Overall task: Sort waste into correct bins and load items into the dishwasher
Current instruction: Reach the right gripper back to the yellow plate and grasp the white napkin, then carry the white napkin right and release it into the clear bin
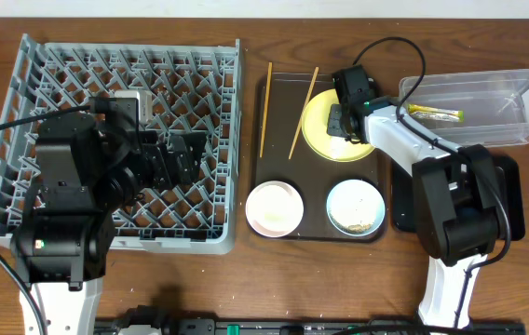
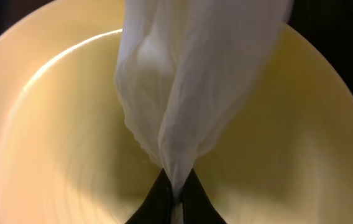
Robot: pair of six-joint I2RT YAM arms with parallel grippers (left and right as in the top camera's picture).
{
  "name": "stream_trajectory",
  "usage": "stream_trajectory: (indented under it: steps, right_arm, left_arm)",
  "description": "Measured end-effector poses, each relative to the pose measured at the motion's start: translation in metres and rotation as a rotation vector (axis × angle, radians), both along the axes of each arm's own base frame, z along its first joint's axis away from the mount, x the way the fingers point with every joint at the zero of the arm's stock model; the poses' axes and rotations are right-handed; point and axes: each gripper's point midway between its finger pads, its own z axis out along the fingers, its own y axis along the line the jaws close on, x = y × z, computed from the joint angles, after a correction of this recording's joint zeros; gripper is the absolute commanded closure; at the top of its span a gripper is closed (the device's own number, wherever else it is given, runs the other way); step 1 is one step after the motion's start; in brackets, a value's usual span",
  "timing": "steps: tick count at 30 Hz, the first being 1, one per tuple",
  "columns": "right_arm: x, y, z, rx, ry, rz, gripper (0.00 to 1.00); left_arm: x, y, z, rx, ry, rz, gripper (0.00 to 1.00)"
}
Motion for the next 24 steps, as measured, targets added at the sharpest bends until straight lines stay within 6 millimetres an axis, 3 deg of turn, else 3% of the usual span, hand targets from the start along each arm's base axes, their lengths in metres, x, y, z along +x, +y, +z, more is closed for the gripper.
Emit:
stream_trajectory:
  steps: [6, 8, 11, 14, 17, 20, 21, 22, 24]
  right_arm:
    - [-0.006, 0.012, 0.018, 0.093, 0.007, 0.030, 0.99]
    - [-0.005, 0.013, 0.041, 0.138, -0.029, 0.030, 0.99]
    - [0.001, -0.007, 0.099, 0.205, -0.134, -0.046, 0.99]
    - [0.004, -0.058, 0.157, 0.249, -0.250, -0.229, 0.99]
    - [0.002, -0.126, 0.182, 0.241, -0.327, -0.481, 0.99]
    - [-0.003, -0.180, 0.171, 0.208, -0.325, -0.683, 0.99]
    - [-0.004, -0.189, 0.164, 0.201, -0.314, -0.720, 0.97]
    - [-0.004, -0.197, 0.157, 0.196, -0.302, -0.749, 0.89]
    - [-0.004, -0.208, 0.136, 0.197, -0.263, -0.805, 0.62]
  left_arm:
    - [0.000, 0.000, 0.000, 0.000, 0.000, 0.000, 0.06]
    - [0.000, 0.000, 0.000, 0.000, 0.000, 0.000, 0.06]
    - [0.000, 0.000, 0.000, 0.000, 0.000, 0.000, 0.06]
    - [0.000, 0.000, 0.000, 0.000, 0.000, 0.000, 0.06]
    - [0.000, 0.000, 0.000, 0.000, 0.000, 0.000, 0.06]
    - [0.000, 0.000, 0.000, 0.000, 0.000, 0.000, 0.06]
    - [0.000, 0.000, 0.000, 0.000, 0.000, 0.000, 0.06]
    - [0.000, 0.000, 0.000, 0.000, 0.000, 0.000, 0.05]
    - [0.000, 0.000, 0.000, 0.000, 0.000, 0.000, 0.06]
